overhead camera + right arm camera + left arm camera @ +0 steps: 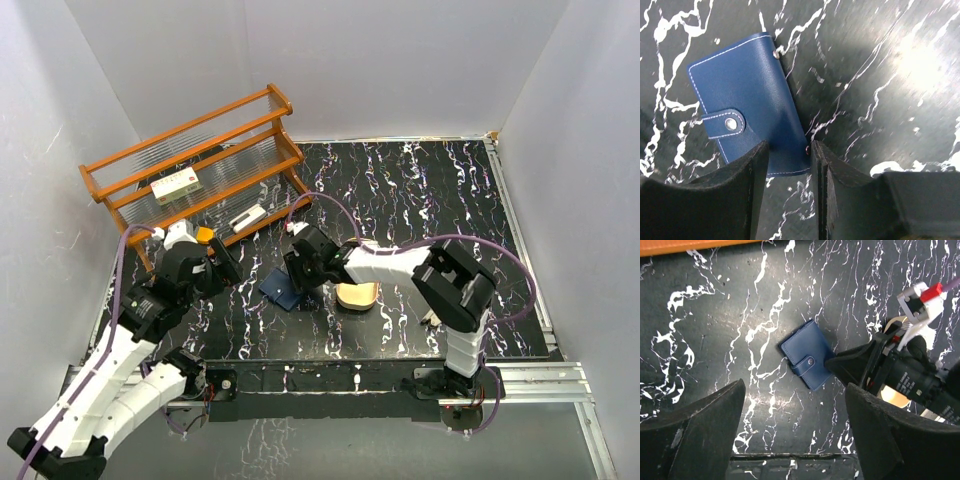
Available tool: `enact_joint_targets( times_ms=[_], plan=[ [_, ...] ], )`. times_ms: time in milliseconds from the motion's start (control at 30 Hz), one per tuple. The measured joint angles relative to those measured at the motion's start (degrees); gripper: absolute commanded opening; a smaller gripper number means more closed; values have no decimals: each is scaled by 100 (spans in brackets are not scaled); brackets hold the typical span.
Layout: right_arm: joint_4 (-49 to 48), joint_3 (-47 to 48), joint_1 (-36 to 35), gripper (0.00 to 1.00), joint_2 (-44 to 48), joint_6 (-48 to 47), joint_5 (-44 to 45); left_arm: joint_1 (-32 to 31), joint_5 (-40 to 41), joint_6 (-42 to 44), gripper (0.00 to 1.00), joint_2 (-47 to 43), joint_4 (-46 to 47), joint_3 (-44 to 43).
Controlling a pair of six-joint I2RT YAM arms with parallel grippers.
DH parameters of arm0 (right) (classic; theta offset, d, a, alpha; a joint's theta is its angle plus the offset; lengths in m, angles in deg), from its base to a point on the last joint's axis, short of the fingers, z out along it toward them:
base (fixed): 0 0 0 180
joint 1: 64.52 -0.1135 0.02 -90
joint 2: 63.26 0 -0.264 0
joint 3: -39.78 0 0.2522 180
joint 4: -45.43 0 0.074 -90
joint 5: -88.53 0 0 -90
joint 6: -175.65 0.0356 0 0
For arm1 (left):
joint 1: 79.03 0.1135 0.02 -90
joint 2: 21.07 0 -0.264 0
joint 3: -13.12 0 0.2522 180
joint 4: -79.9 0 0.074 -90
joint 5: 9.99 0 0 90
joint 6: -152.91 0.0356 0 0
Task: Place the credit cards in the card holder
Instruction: Move the card holder to the center of the board, then open the card holder at the center of the board.
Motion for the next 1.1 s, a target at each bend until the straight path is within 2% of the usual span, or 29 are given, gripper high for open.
enact_joint_targets(
  times_ms=[100,167,433,700,867,967,1100],
  plan=[
    [66,-238,-79,34,256,170,-192,0,-140,-151,67,149,-22,33],
    [131,-302,-68,34,404,256,-260,0,-210,-245,64,216,-26,85],
    [125,-267,-42,39,734,319,-389,0,-719,-688,63,811,404,483],
    [136,94,-2,43,251,122,-597,-2,-1532,-1303,62,1176,1416,1565],
    [153,98,72,46,50,11,-710,-2,-1823,-1572,60,1233,1956,1947],
    [131,83,90,45,20,-26,-765,-2,-1910,-1613,55,1357,2205,2000],
    [94,55,111,39,-33,-35,-868,-2,-1969,-1613,51,1563,2494,2074]
  ],
)
